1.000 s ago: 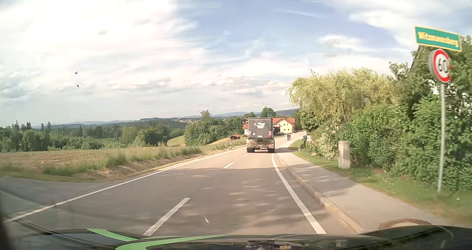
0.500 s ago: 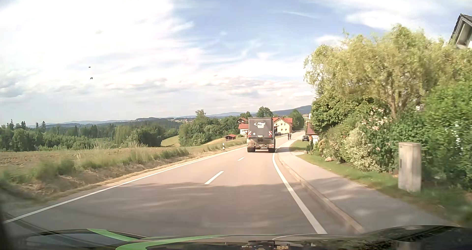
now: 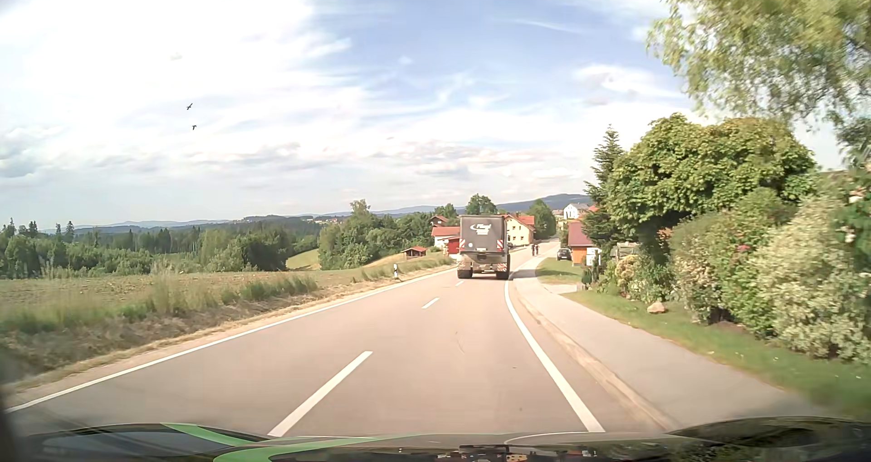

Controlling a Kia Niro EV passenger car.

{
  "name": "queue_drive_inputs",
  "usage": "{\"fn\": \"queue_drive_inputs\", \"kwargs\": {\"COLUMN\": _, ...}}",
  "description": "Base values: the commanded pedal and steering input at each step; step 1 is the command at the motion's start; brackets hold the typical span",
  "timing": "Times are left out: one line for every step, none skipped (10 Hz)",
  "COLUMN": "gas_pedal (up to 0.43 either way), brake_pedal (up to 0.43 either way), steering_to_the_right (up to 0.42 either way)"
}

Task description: Follow the waypoints while adhering to traffic rules and regulations

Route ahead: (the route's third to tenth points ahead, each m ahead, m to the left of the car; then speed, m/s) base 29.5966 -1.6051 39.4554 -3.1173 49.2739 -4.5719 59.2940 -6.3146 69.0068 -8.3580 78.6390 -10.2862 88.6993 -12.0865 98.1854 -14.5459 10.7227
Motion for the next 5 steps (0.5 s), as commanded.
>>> {"fn": "queue_drive_inputs", "kwargs": {"gas_pedal": 0.000, "brake_pedal": 0.000, "steering_to_the_right": 0.015}}
{"fn": "queue_drive_inputs", "kwargs": {"gas_pedal": 0.000, "brake_pedal": 0.000, "steering_to_the_right": 0.015}}
{"fn": "queue_drive_inputs", "kwargs": {"gas_pedal": 0.000, "brake_pedal": 0.000, "steering_to_the_right": 0.015}}
{"fn": "queue_drive_inputs", "kwargs": {"gas_pedal": 0.000, "brake_pedal": 0.000, "steering_to_the_right": 0.015}}
{"fn": "queue_drive_inputs", "kwargs": {"gas_pedal": 0.000, "brake_pedal": 0.000, "steering_to_the_right": 0.015}}
